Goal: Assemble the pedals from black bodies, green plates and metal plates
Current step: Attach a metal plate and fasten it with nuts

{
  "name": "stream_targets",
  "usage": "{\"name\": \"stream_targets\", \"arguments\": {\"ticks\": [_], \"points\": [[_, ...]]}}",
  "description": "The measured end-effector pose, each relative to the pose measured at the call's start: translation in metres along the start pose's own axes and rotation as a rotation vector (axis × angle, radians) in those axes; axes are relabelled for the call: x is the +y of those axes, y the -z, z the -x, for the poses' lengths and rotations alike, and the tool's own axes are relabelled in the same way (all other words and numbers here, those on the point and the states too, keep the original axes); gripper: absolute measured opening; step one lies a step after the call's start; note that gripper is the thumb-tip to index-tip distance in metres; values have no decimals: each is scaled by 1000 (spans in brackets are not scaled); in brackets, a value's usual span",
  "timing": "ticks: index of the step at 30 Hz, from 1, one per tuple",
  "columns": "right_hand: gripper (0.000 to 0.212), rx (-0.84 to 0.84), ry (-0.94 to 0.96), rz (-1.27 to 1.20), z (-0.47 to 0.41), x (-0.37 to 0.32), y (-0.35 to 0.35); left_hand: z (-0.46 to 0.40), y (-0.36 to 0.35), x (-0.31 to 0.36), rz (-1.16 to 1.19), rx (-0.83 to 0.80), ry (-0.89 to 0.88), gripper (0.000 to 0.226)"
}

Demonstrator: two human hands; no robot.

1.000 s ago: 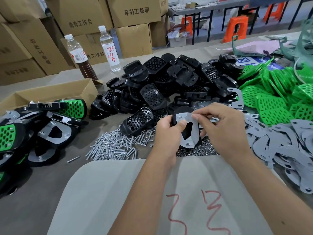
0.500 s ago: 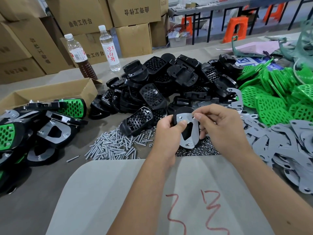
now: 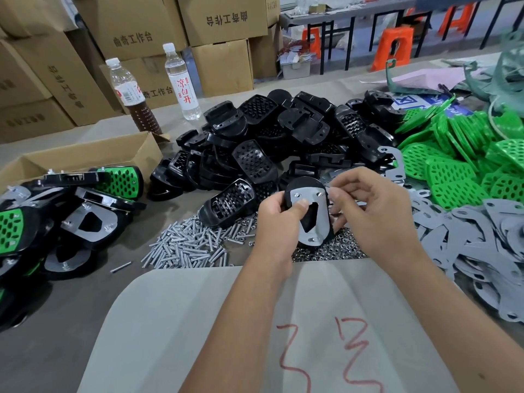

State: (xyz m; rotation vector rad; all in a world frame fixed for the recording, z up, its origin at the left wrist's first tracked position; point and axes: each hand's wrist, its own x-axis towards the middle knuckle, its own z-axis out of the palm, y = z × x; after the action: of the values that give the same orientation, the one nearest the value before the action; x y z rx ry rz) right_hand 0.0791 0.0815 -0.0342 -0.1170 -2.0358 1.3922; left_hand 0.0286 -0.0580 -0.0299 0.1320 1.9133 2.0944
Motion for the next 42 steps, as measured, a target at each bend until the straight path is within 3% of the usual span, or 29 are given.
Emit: {"name": "stream_targets", "arguments": {"ticks": [4, 9, 12, 15, 19, 23, 29, 38, 42], "points": [[22, -205, 0, 78, -2, -2, 15, -3, 2, 0, 21, 109, -55, 18], [12, -606, 19, 443, -2, -4, 21, -10, 12, 1, 66, 262, -140, 15], [10, -691, 54, 535, -2, -9, 14, -10, 13, 1, 125, 273, -109, 14], [13, -611, 21, 523, 0, -8, 11, -10, 13, 2, 142, 251, -97, 16], [19, -309, -93, 214, -3, -6, 13, -9, 10, 2, 84, 196, -92, 17], [19, -318, -165, 98, -2, -5, 14, -6, 8, 1, -1, 163, -83, 16], [20, -103, -135, -138, -6, -4, 11, -2, 8, 5, -41, -26, -9, 20], [18, -55, 44, -92, -2, -3, 4, 1, 8, 5, -33, -128, -16, 21], [20, -64, 39, -78, -2, 0, 2, 1, 8, 5, -29, -129, -6, 22]]}}
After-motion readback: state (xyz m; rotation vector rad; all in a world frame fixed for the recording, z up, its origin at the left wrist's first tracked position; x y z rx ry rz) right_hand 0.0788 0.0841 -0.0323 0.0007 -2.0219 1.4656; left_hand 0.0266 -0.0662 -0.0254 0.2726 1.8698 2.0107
